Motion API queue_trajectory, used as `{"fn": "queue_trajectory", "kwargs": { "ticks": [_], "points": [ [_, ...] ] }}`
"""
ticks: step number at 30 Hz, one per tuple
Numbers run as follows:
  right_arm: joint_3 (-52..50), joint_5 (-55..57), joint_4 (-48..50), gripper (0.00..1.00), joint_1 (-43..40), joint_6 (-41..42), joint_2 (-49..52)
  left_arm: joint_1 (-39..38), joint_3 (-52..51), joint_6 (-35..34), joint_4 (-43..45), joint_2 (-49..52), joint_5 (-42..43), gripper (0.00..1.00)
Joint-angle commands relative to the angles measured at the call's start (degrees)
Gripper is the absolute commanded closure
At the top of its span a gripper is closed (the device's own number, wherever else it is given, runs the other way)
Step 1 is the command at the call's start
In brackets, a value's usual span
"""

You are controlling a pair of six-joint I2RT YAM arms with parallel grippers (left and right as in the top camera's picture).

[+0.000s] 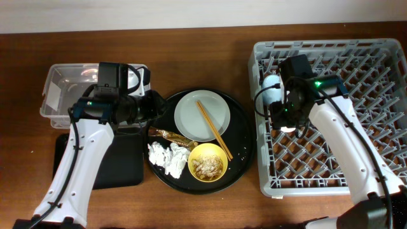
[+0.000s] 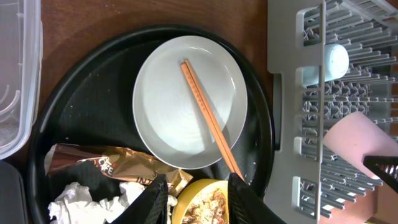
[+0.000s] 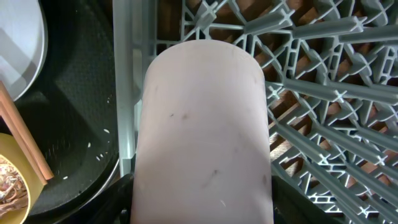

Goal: Sort waste into correct bins and load items into the dishwasher rack
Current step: 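Lower the pink cup upside down into the dish rack, release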

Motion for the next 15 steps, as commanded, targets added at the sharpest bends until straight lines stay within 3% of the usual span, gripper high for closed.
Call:
{"fn": "queue_trajectory", "kwargs": {
  "ticks": [1, 15],
  "points": [
    [-0.6, 1.3, 0.3, 0.39, 0.2, 0.5, 0.2, 0.1, 0.4, 1.0, -0.1, -0.2, -0.9, 0.69],
    [-0.6, 1.1, 0.7, 0.38, 0.2, 0.7, 0.2, 0.1, 0.4, 0.9, -0.2, -0.2, -0.9, 0.69]
  ]
}}
